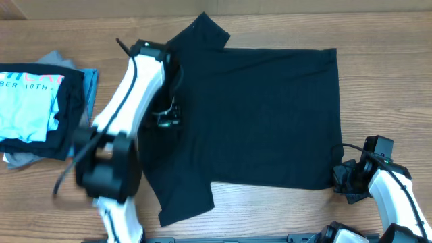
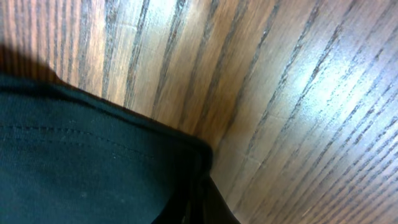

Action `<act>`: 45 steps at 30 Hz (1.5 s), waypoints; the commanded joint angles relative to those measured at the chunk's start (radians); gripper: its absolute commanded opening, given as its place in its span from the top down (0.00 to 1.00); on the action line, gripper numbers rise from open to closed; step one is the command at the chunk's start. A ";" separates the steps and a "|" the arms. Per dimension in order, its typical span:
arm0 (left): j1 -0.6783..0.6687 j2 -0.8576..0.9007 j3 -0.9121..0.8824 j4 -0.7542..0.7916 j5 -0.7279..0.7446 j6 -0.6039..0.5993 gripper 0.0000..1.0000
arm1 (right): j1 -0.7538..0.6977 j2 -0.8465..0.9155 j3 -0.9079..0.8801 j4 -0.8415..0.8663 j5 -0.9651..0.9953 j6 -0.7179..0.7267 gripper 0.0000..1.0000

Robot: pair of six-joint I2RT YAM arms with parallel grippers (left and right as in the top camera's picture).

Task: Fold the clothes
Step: 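Release the shoulder and move the left gripper down to the lower left hem, then grasp the lower left hem with the left gripper, right gripper holding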

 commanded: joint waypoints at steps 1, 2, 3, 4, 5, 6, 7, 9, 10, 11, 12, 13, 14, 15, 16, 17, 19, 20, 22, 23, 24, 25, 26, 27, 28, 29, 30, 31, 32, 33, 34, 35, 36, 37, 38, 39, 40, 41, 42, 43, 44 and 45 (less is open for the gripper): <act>-0.113 -0.311 -0.116 0.022 -0.134 -0.188 0.03 | -0.001 0.001 -0.005 0.005 -0.005 0.001 0.96; -0.135 -0.355 -0.154 0.035 -0.137 -0.202 0.01 | -0.001 0.001 -0.004 0.005 -0.005 0.000 0.96; -0.154 -0.394 -0.195 0.051 -0.144 -0.221 0.00 | -0.001 0.001 -0.005 0.005 -0.005 0.001 0.96; -0.167 -0.423 -0.233 0.066 -0.147 -0.235 0.00 | -0.001 0.001 -0.005 0.005 -0.006 0.001 0.96; -0.180 -0.457 -0.287 0.089 -0.148 -0.256 0.00 | -0.001 0.001 -0.005 0.005 -0.005 0.001 0.96; -0.191 -0.491 -0.359 0.117 -0.144 -0.281 0.00 | -0.001 0.001 -0.005 0.005 -0.005 0.001 0.96; -0.196 -0.513 -0.420 0.142 -0.134 -0.294 0.02 | -0.001 0.001 -0.005 0.005 -0.005 0.001 0.96; -0.196 -0.541 -0.541 0.192 -0.107 -0.297 0.05 | -0.001 0.001 -0.005 0.005 -0.005 0.000 0.96; -0.196 -0.546 -0.597 0.216 -0.095 -0.297 0.05 | -0.001 0.001 -0.004 0.005 -0.005 0.000 0.96; -0.195 -0.547 -0.650 0.248 -0.080 -0.301 0.05 | -0.001 0.001 -0.005 0.005 -0.005 0.001 0.96; -0.193 -0.546 -0.699 0.290 -0.042 -0.294 0.05 | -0.001 0.001 -0.005 0.005 -0.005 0.000 0.96; -0.193 -0.546 -0.744 0.330 -0.010 -0.293 0.05 | -0.001 0.001 -0.005 0.005 -0.005 0.000 0.96; -0.192 -0.546 -0.788 0.371 0.026 -0.293 0.06 | -0.001 0.001 -0.005 0.005 -0.005 0.000 0.96; -0.192 -0.546 -0.824 0.408 0.067 -0.293 0.07 | -0.001 0.001 -0.005 0.005 -0.005 0.000 0.96; -0.191 -0.546 -0.856 0.441 0.103 -0.294 0.10 | -0.001 0.001 -0.005 0.005 -0.005 0.000 0.96; -0.190 -0.546 -0.890 0.474 0.133 -0.298 0.12 | -0.001 0.001 -0.005 0.005 -0.005 0.000 0.96; -0.189 -0.546 -0.936 0.507 0.140 -0.323 0.14 | -0.001 0.001 -0.005 0.005 -0.005 0.000 0.96; -0.189 -0.546 -0.959 0.523 0.140 -0.341 0.14 | -0.001 0.001 -0.005 0.005 -0.005 0.001 0.96; -0.189 -0.546 -1.006 0.557 0.153 -0.372 0.14 | -0.001 0.001 -0.005 0.005 -0.006 0.000 0.96; -0.189 -0.546 -1.037 0.580 0.169 -0.385 0.14 | -0.001 0.001 -0.005 0.005 -0.006 0.000 0.96; -0.189 -0.546 -1.064 0.606 0.175 -0.385 0.16 | -0.001 0.001 -0.005 0.005 -0.006 0.000 0.96; -0.189 -0.546 -1.083 0.623 0.173 -0.395 0.19 | -0.001 0.001 -0.005 0.006 -0.006 0.000 0.96; -0.189 -0.546 -1.098 0.637 0.165 -0.402 0.21 | -0.001 0.001 -0.005 0.006 -0.006 0.001 0.96; -0.189 -0.546 -1.108 0.650 0.162 -0.407 0.23 | -0.001 0.001 -0.005 0.006 -0.006 0.000 0.96; -0.187 -0.546 -1.114 0.665 0.162 -0.409 0.25 | -0.001 0.001 -0.004 0.008 -0.006 0.000 0.96; -0.185 -0.546 -1.115 0.672 0.162 -0.419 0.28 | -0.001 0.001 -0.005 0.008 -0.006 0.000 0.96; -0.181 -0.546 -1.115 0.680 0.162 -0.427 0.29 | -0.001 0.001 -0.005 0.008 -0.006 0.000 0.96; -0.177 -0.546 -1.115 0.689 0.163 -0.428 0.30 | -0.001 0.001 -0.005 0.008 -0.006 0.000 0.96; -0.174 -0.546 -1.115 0.695 0.163 -0.428 0.30 | -0.001 0.001 -0.005 0.008 -0.006 0.000 0.96; -0.171 -0.546 -1.115 0.700 0.162 -0.428 0.29 | -0.001 0.001 -0.005 0.008 -0.006 0.000 0.96; -0.167 -0.546 -1.115 0.702 0.163 -0.428 0.29 | -0.001 0.001 -0.005 0.008 -0.006 0.000 0.96; -0.167 -0.546 -1.115 0.702 0.163 -0.428 0.29 | -0.001 0.001 -0.005 0.008 -0.006 0.000 0.96; -0.167 -0.546 -1.117 0.702 0.162 -0.428 0.29 | -0.001 0.001 -0.005 0.008 -0.006 0.000 0.96; -0.167 -0.546 -1.118 0.701 0.162 -0.426 0.29 | -0.001 0.001 -0.005 0.008 -0.006 0.000 0.96; -0.167 -0.546 -1.120 0.702 0.162 -0.425 0.30 | -0.001 0.001 -0.005 0.008 -0.006 0.000 0.96; -0.167 -0.546 -1.124 0.702 0.162 -0.425 0.30 | -0.001 0.001 -0.005 0.008 -0.006 0.000 0.96; -0.167 -0.546 -1.129 0.702 0.162 -0.425 0.31 | -0.001 0.001 -0.005 0.008 -0.006 0.000 0.96; -0.167 -0.546 -1.135 0.700 0.162 -0.424 0.32 | -0.001 0.001 -0.005 0.008 -0.006 0.000 0.96; -0.167 -0.546 -1.139 0.695 0.162 -0.424 0.32 | -0.001 0.001 -0.005 0.007 -0.006 0.000 0.96; -0.167 -0.546 -1.144 0.689 0.162 -0.424 0.31 | -0.001 0.001 -0.005 0.007 -0.006 0.000 0.96; -0.167 -0.546 -1.147 0.682 0.161 -0.423 0.28 | -0.001 0.001 -0.005 0.007 -0.006 0.000 0.96; -0.167 -0.546 -1.148 0.673 0.156 -0.419 0.27 | -0.001 0.001 -0.005 0.007 -0.006 0.000 0.96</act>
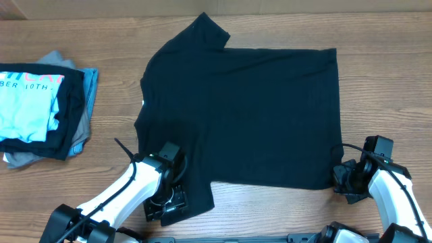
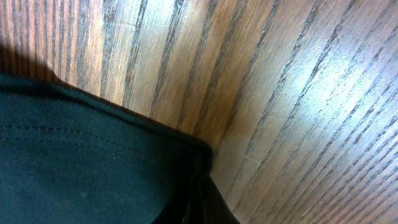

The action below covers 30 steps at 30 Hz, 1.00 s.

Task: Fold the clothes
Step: 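Grasp the lower left hem with the left gripper, right gripper holding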

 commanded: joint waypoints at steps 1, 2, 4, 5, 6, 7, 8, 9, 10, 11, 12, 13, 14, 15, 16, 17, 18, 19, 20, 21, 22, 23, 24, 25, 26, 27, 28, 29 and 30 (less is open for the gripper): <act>0.006 -0.005 -0.019 -0.031 -0.010 -0.014 0.25 | -0.001 0.000 -0.003 0.006 -0.006 0.000 0.96; 0.006 -0.005 -0.019 -0.039 -0.022 -0.013 0.24 | -0.001 0.000 -0.003 0.006 -0.006 0.000 0.96; 0.006 -0.005 -0.019 -0.050 -0.040 -0.014 0.22 | -0.001 0.000 -0.003 0.006 -0.006 0.000 0.96; 0.006 -0.005 -0.020 -0.050 -0.047 -0.013 0.26 | -0.001 0.000 -0.003 0.006 -0.006 0.000 0.96; 0.006 -0.005 -0.020 -0.048 -0.050 -0.014 0.30 | -0.001 0.000 -0.003 0.006 -0.006 0.000 0.96; 0.006 -0.005 -0.020 -0.043 -0.050 -0.013 0.35 | -0.001 0.000 -0.003 0.006 -0.006 0.000 0.96; 0.006 -0.005 -0.020 -0.039 -0.049 -0.013 0.41 | -0.001 0.000 -0.003 0.006 -0.006 0.000 0.96; 0.006 -0.005 -0.020 -0.038 -0.048 -0.014 0.50 | -0.001 0.000 -0.003 0.006 -0.006 0.000 0.96; 0.006 -0.005 -0.020 -0.039 -0.048 -0.013 0.56 | -0.001 0.000 -0.003 0.006 -0.006 0.000 0.96; 0.006 -0.005 -0.020 -0.039 -0.048 -0.013 0.61 | -0.001 0.000 -0.003 0.006 -0.006 0.000 0.96; 0.006 -0.005 -0.020 -0.039 -0.048 -0.013 0.65 | -0.001 0.000 -0.003 0.006 -0.006 0.000 0.96; 0.006 -0.005 -0.020 -0.039 -0.048 -0.013 0.68 | -0.001 0.000 -0.003 0.006 -0.006 0.000 0.96; 0.006 -0.005 -0.020 -0.039 -0.048 -0.013 0.71 | -0.001 0.000 -0.003 0.006 -0.006 0.000 0.96; 0.006 -0.005 -0.020 -0.039 -0.049 -0.013 0.74 | -0.001 0.000 -0.003 0.006 -0.006 0.000 0.96; 0.006 -0.005 -0.020 -0.039 -0.049 -0.013 0.76 | -0.001 0.000 -0.003 0.006 -0.006 0.000 0.96; 0.006 -0.005 -0.020 -0.039 -0.049 -0.012 0.78 | -0.001 0.000 -0.003 0.006 -0.006 0.000 0.96; 0.006 -0.005 -0.020 -0.039 -0.048 -0.003 0.80 | -0.001 0.000 -0.003 0.006 -0.006 0.000 0.96; 0.006 -0.005 -0.020 -0.040 -0.047 0.010 0.82 | -0.001 0.000 -0.003 0.006 -0.006 0.000 0.96; 0.006 -0.005 -0.020 -0.044 -0.046 0.019 0.83 | -0.001 0.000 -0.003 0.006 -0.006 0.000 0.96; 0.006 -0.005 -0.020 -0.047 -0.046 0.025 0.85 | -0.001 0.000 -0.003 0.006 -0.006 0.000 0.96; 0.006 -0.005 -0.019 -0.050 -0.045 0.029 0.88 | -0.001 0.000 -0.003 0.006 -0.006 0.000 0.96; 0.006 -0.005 -0.019 -0.050 -0.045 0.029 0.88 | -0.001 0.000 -0.003 0.006 -0.006 0.000 0.96; 0.006 -0.005 -0.019 -0.051 -0.045 0.029 0.88 | -0.001 0.000 -0.003 0.006 -0.006 0.000 0.96; 0.006 -0.005 -0.019 -0.051 -0.044 0.029 0.88 | -0.001 0.000 -0.003 0.006 -0.006 0.000 0.96; 0.006 -0.005 -0.019 -0.051 -0.044 0.029 0.85 | -0.001 0.000 -0.003 0.006 -0.006 0.000 0.96; 0.006 -0.005 -0.019 -0.051 -0.044 0.029 0.77 | -0.001 0.000 -0.003 0.006 -0.006 0.000 0.96; 0.006 -0.005 -0.019 -0.051 -0.044 0.029 0.72 | -0.001 0.000 -0.003 0.006 -0.006 0.000 0.96; 0.006 -0.005 -0.019 -0.051 -0.045 0.030 0.62 | -0.001 0.000 -0.003 0.006 -0.006 0.000 0.96; 0.006 -0.005 -0.019 -0.051 -0.045 0.032 0.56 | -0.001 0.000 -0.003 0.006 -0.006 0.000 0.96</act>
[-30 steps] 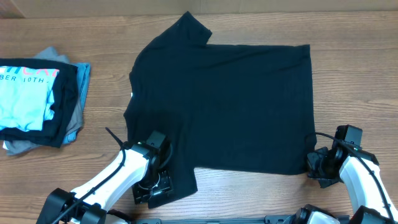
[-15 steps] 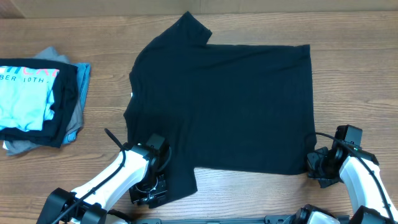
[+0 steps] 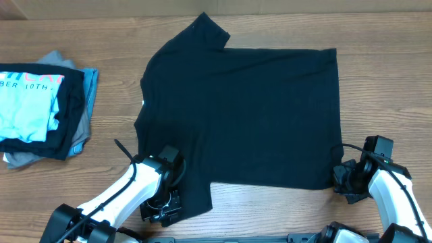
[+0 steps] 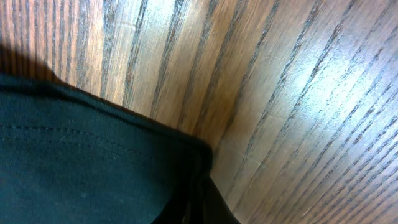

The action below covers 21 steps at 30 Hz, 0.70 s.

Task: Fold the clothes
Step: 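Grasp the lower left hem with the left gripper, right gripper holding, then lift both hem corners and fold them upward toward the collar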

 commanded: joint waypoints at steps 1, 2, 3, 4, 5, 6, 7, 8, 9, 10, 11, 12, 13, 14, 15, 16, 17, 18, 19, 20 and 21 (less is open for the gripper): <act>0.006 -0.005 -0.007 -0.004 -0.006 0.011 0.51 | -0.001 0.000 -0.003 0.006 -0.006 0.000 0.96; 0.006 -0.005 -0.007 -0.004 -0.006 0.011 0.48 | -0.001 0.000 -0.003 0.006 -0.006 0.000 0.96; 0.006 -0.005 -0.007 -0.003 -0.007 0.011 0.47 | -0.001 0.000 -0.003 0.006 -0.006 0.000 0.96; 0.006 -0.005 -0.007 -0.003 -0.008 0.011 0.46 | -0.001 0.000 -0.003 0.006 -0.006 0.000 0.96; 0.006 -0.005 -0.008 -0.003 -0.015 0.011 0.46 | -0.001 0.000 -0.003 0.006 -0.006 0.000 0.96; 0.005 -0.005 -0.008 -0.004 -0.034 0.011 0.47 | -0.001 0.000 -0.003 0.006 -0.006 0.000 0.96; 0.005 -0.005 -0.008 -0.008 -0.044 0.011 0.46 | -0.001 0.000 -0.003 0.006 -0.006 0.000 0.96; 0.005 -0.005 -0.008 -0.008 -0.044 0.011 0.45 | -0.001 0.000 -0.003 0.006 -0.006 0.000 0.96; 0.005 -0.005 -0.008 -0.008 -0.044 0.011 0.46 | -0.001 0.000 -0.003 0.006 -0.006 0.000 0.96; 0.005 -0.005 -0.008 -0.008 -0.044 0.011 0.50 | -0.001 0.000 -0.003 0.006 -0.006 0.000 0.96; 0.005 -0.005 -0.008 -0.008 -0.044 0.011 0.56 | -0.001 0.000 -0.003 0.006 -0.006 0.000 0.96; 0.005 -0.005 -0.008 -0.008 -0.044 0.011 0.64 | -0.001 0.000 -0.003 0.006 -0.006 0.000 0.96; 0.005 -0.005 -0.008 -0.008 -0.044 0.011 0.67 | -0.001 0.000 -0.003 0.006 -0.006 0.000 0.96; 0.005 -0.005 -0.008 -0.008 -0.044 0.011 0.71 | -0.001 0.000 -0.003 0.006 -0.006 0.000 0.96; 0.005 -0.005 -0.008 -0.008 -0.044 0.011 0.73 | -0.001 0.000 -0.003 0.006 -0.006 0.000 0.96; 0.005 -0.005 -0.008 -0.008 -0.044 0.011 0.75 | -0.001 0.000 -0.003 0.006 -0.006 0.000 0.96; 0.005 -0.005 -0.008 -0.008 -0.044 0.011 0.78 | -0.001 0.000 -0.003 0.006 -0.006 0.000 0.96; 0.005 -0.005 -0.008 -0.008 -0.044 0.011 0.84 | -0.001 0.000 -0.003 0.006 -0.006 0.000 0.96; 0.005 -0.005 -0.008 -0.008 -0.044 0.012 0.89 | -0.001 0.000 -0.003 0.006 -0.006 0.000 0.96; 0.005 -0.005 -0.008 -0.008 -0.043 0.021 0.96 | -0.001 0.000 -0.003 0.006 -0.006 0.000 0.96; 0.005 -0.005 -0.008 -0.008 -0.043 0.023 0.96 | -0.001 0.000 -0.003 0.006 -0.006 0.000 0.96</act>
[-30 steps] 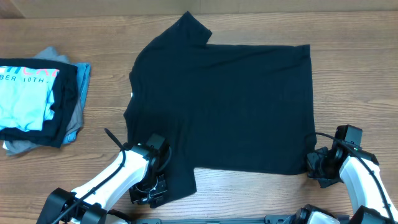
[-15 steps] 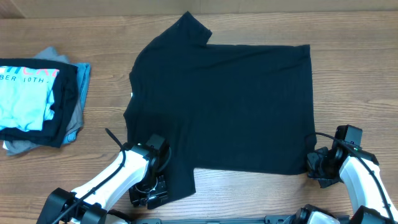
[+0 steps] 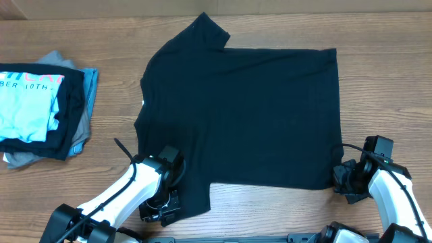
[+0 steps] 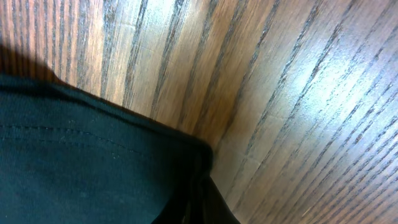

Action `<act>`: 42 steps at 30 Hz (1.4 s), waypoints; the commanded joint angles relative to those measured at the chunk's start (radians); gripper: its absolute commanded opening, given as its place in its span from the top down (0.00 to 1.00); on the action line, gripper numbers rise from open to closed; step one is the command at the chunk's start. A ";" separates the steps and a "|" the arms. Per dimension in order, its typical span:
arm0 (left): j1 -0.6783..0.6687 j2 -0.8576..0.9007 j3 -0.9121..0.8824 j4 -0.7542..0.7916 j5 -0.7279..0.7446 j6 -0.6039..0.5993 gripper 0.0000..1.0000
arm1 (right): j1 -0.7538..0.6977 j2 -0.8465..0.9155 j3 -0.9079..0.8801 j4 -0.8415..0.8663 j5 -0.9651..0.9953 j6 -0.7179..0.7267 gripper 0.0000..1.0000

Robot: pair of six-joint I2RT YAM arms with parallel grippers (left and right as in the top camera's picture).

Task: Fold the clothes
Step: 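Lift both hem corners and fold them upward toward the collar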

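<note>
A black T-shirt lies spread flat on the wooden table, collar to the left and hem to the right. My left gripper sits low on the outer corner of the near sleeve; its jaws are hidden under the wrist. My right gripper is at the near hem corner. In the right wrist view the stitched hem runs into my dark fingers, which are pinched on the corner.
A stack of folded clothes, with a light blue printed shirt on top, lies at the left edge of the table. Bare wood surrounds the T-shirt on the far side and to the right.
At first my left arm reached over the shirt's collar side, its gripper near the left shoulder. Then it was back at the near sleeve's corner, and it has stayed there with a small shift left. My right gripper has held the near hem corner throughout.
</note>
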 commanded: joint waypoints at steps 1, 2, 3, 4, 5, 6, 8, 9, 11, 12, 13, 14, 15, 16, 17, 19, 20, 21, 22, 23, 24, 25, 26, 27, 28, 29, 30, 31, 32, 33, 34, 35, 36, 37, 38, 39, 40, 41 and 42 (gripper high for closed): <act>0.005 -0.005 -0.008 -0.004 -0.011 0.017 0.96 | -0.001 0.001 -0.004 0.006 -0.006 0.000 0.96; 0.005 -0.005 -0.008 -0.005 -0.004 0.017 0.96 | -0.001 0.001 -0.004 0.006 -0.006 0.000 0.96; 0.006 -0.005 -0.007 -0.007 0.010 0.021 0.96 | -0.001 0.001 -0.004 0.006 -0.006 0.000 0.96; 0.006 -0.005 -0.004 -0.013 0.022 0.021 0.96 | -0.001 0.000 -0.003 0.005 -0.006 0.000 0.96; 0.005 -0.005 0.002 -0.026 0.037 0.023 0.96 | -0.001 0.000 -0.003 0.003 -0.006 0.000 0.96; 0.005 -0.005 0.009 -0.038 0.037 0.024 0.96 | -0.001 0.000 -0.003 0.003 -0.010 0.000 0.96; 0.006 -0.005 0.037 -0.075 0.034 0.031 0.96 | -0.001 0.000 -0.002 0.003 -0.032 -0.001 0.96; 0.006 -0.005 0.058 -0.093 0.032 0.038 0.96 | -0.001 0.000 0.000 -0.002 -0.036 -0.004 0.96; 0.006 -0.005 0.110 -0.126 0.032 0.043 0.96 | -0.001 0.000 0.018 -0.033 -0.035 -0.018 0.96; 0.006 -0.005 0.137 -0.140 0.029 0.045 0.96 | -0.001 0.000 0.033 -0.052 -0.034 -0.035 0.96; 0.006 -0.005 0.159 -0.150 0.026 0.049 0.96 | -0.001 0.000 0.052 -0.074 -0.028 -0.048 0.96; 0.006 -0.005 0.196 -0.166 0.024 0.060 0.96 | -0.001 0.000 0.073 -0.097 -0.020 -0.058 0.96; 0.006 -0.005 0.224 -0.174 0.020 0.066 0.96 | -0.001 0.000 0.095 -0.121 -0.008 -0.060 0.96; 0.006 -0.005 0.250 -0.185 0.014 0.066 0.96 | -0.001 0.000 0.120 -0.145 0.003 -0.060 0.96; 0.006 -0.005 0.274 -0.192 0.004 0.066 0.96 | -0.001 0.000 0.142 -0.165 0.005 -0.061 0.96; 0.007 -0.005 0.318 -0.198 -0.029 0.066 0.96 | -0.001 0.000 0.195 -0.209 0.003 -0.060 0.96; 0.011 -0.005 0.331 -0.197 -0.047 0.065 0.96 | -0.001 0.000 0.209 -0.220 0.003 -0.060 0.96; 0.017 -0.005 0.336 -0.193 -0.059 0.066 0.96 | -0.001 0.000 0.220 -0.230 0.003 -0.060 0.96; 0.027 -0.005 0.341 -0.192 -0.072 0.065 0.96 | -0.001 0.000 0.232 -0.242 0.003 -0.060 0.96; 0.040 -0.005 0.345 -0.193 -0.083 0.066 0.96 | -0.001 0.000 0.240 -0.249 0.003 -0.060 0.96; 0.062 -0.005 0.346 -0.194 -0.099 0.066 0.96 | -0.001 0.000 0.247 -0.255 0.003 -0.060 0.96; 0.084 -0.005 0.346 -0.194 -0.108 0.068 0.96 | -0.001 0.000 0.253 -0.259 0.003 -0.061 0.96; 0.117 -0.005 0.346 -0.188 -0.109 0.087 0.96 | -0.001 0.000 0.258 -0.261 0.003 -0.060 0.96; 0.146 -0.005 0.346 -0.181 -0.109 0.101 0.96 | -0.001 0.000 0.261 -0.262 0.003 -0.060 0.96; 0.172 -0.005 0.346 -0.172 -0.106 0.112 0.96 | -0.001 0.000 0.264 -0.261 0.003 -0.060 0.96; 0.208 -0.005 0.346 -0.161 -0.102 0.127 0.96 | -0.001 0.000 0.266 -0.261 0.003 -0.060 0.96; 0.252 -0.005 0.346 -0.144 -0.091 0.143 0.96 | -0.001 0.000 0.267 -0.261 0.002 -0.060 0.96; 0.328 -0.005 0.346 -0.113 -0.057 0.175 0.96 | -0.001 0.000 0.267 -0.260 0.003 -0.060 0.96; 0.355 -0.005 0.346 -0.099 -0.042 0.186 0.96 | -0.001 0.000 0.267 -0.258 0.003 -0.060 0.96; 0.378 -0.005 0.346 -0.084 -0.026 0.195 0.96 | 0.000 0.000 0.267 -0.254 0.003 -0.060 0.96; 0.400 -0.005 0.346 -0.066 -0.011 0.200 0.96 | 0.000 0.000 0.267 -0.250 0.003 -0.060 0.96; 0.417 -0.005 0.346 -0.051 0.004 0.200 0.96 | 0.000 0.000 0.267 -0.245 0.003 -0.060 0.96; 0.428 -0.005 0.346 -0.035 0.016 0.200 0.96 | 0.000 0.000 0.267 -0.240 0.003 -0.060 0.96; 0.437 -0.005 0.348 -0.015 0.035 0.200 0.96 | 0.000 0.000 0.268 -0.236 0.003 -0.060 0.96; 0.438 -0.005 0.350 -0.002 0.047 0.200 0.96 | 0.000 0.000 0.268 -0.231 0.003 -0.060 0.96; 0.438 -0.005 0.354 0.009 0.058 0.200 0.96 | 0.000 0.000 0.268 -0.227 0.003 -0.060 0.96; 0.438 -0.005 0.360 0.016 0.065 0.200 0.96 | 0.000 0.001 0.268 -0.224 0.003 -0.060 0.96; 0.437 -0.005 0.368 0.019 0.068 0.200 0.96 | 0.000 0.001 0.268 -0.220 0.003 -0.060 0.96; 0.436 -0.005 0.378 0.021 0.068 0.200 0.96 | 0.000 0.001 0.268 -0.216 0.003 -0.061 0.96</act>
